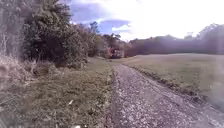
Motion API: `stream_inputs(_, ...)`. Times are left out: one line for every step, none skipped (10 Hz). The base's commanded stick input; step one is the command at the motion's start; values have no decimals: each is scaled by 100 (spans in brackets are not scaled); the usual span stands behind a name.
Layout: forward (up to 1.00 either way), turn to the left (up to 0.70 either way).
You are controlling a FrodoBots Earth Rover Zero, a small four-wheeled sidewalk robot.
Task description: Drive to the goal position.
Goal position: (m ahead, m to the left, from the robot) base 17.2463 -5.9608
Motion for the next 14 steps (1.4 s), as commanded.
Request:
stream_inputs(0, 0)
stream_inputs(0, 0)
stream_inputs(0, 0)
stream_inputs(0, 0)
stream_inputs(-29, 14)
stream_inputs(-68, 34)
stream_inputs(-69, 35)
stream_inputs(-70, 35)
stream_inputs(-70, 35)
stream_inputs(-70, 35)
stream_inputs(-70, 35)
stream_inputs(-70, 35)
stream_inputs(-70, 35)
stream_inputs(-70, 35)
